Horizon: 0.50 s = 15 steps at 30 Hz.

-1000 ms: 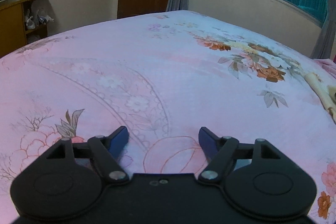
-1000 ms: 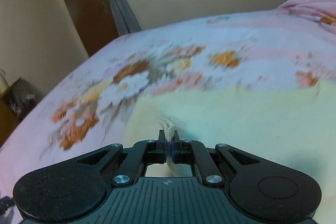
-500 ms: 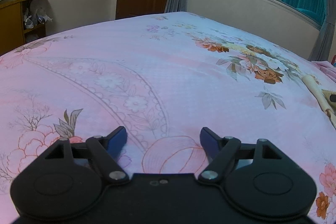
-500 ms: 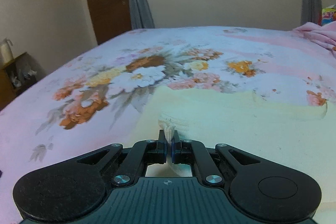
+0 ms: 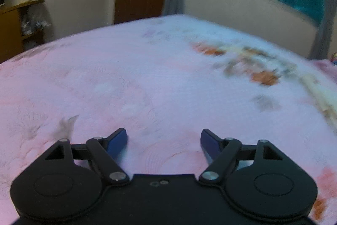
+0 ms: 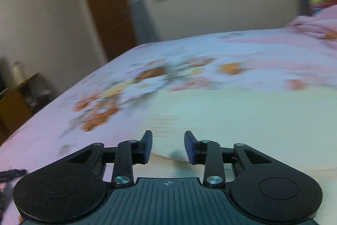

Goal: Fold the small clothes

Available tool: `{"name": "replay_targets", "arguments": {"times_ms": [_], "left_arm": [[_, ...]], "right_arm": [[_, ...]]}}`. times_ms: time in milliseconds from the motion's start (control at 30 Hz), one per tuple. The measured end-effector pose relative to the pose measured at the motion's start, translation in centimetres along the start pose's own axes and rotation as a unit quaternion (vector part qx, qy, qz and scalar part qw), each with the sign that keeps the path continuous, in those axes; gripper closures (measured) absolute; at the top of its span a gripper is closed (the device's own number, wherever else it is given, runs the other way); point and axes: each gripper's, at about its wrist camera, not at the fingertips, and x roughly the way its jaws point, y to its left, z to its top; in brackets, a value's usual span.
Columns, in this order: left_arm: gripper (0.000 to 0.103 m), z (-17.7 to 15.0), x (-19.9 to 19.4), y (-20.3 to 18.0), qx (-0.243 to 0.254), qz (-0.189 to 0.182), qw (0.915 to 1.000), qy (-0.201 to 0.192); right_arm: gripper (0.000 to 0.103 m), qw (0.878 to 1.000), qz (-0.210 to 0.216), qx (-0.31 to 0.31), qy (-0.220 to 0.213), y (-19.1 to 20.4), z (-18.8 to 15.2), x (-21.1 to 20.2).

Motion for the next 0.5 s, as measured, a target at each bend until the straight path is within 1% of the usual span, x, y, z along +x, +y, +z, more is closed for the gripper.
{"name": "replay_targets", "arguments": {"times_ms": [33,100,167,233,267,333,400,433,467,500], "left_arm": [[0.026,0.3,-0.1,-1.0,-0.011,-0.021,0.9997,-0.011],[0.026,1.2,-0.2,-4.1,-0.017,-0.062,0.9977,-0.021],[0.028,2.0,0.3,-8.9,0.0,-0.114,0.9931,-0.028],[0.028,2.8,1.1,-14.5,0.02,-0.169,0.985,-0.027],[0.028,3.1,1.5,-17.4,0.03,-0.19,0.981,-0.025],[0.026,3.3,2.1,-23.2,0.061,-0.205,0.9763,-0.033],[0.026,2.9,3.5,-28.3,0.087,-0.224,0.9704,-0.025],[0.026,2.5,4.5,-30.2,0.096,-0.235,0.9672,-0.011],[0.026,2.0,6.0,-32.3,0.111,-0.244,0.9634,0.013],[0.025,1.5,7.4,-33.9,0.137,-0.241,0.9601,0.04]], "right_arm": [[0.087,1.0,-0.022,0.004,-0.011,-1.9,0.1,-1.7],[0.088,0.997,-0.076,0.003,-0.034,-5.5,0.3,-5.2],[0.092,0.991,-0.126,0.009,-0.044,-9.3,0.4,-7.8],[0.094,0.986,-0.16,0.027,-0.043,-12.5,0.9,-9.2],[0.095,0.984,-0.166,0.033,-0.046,-13.8,0.9,-9.6],[0.095,0.985,-0.166,0.027,-0.044,-15.3,0.6,-9.9],[0.094,0.984,-0.173,0.023,-0.019,-16.7,-0.3,-8.6],[0.094,0.983,-0.183,0.027,0.005,-17.7,-0.9,-7.9],[0.094,0.979,-0.199,0.024,0.029,-18.5,-1.7,-6.8],[0.094,0.98,-0.197,0.015,0.033,-18.8,-2.1,-6.5]]}}
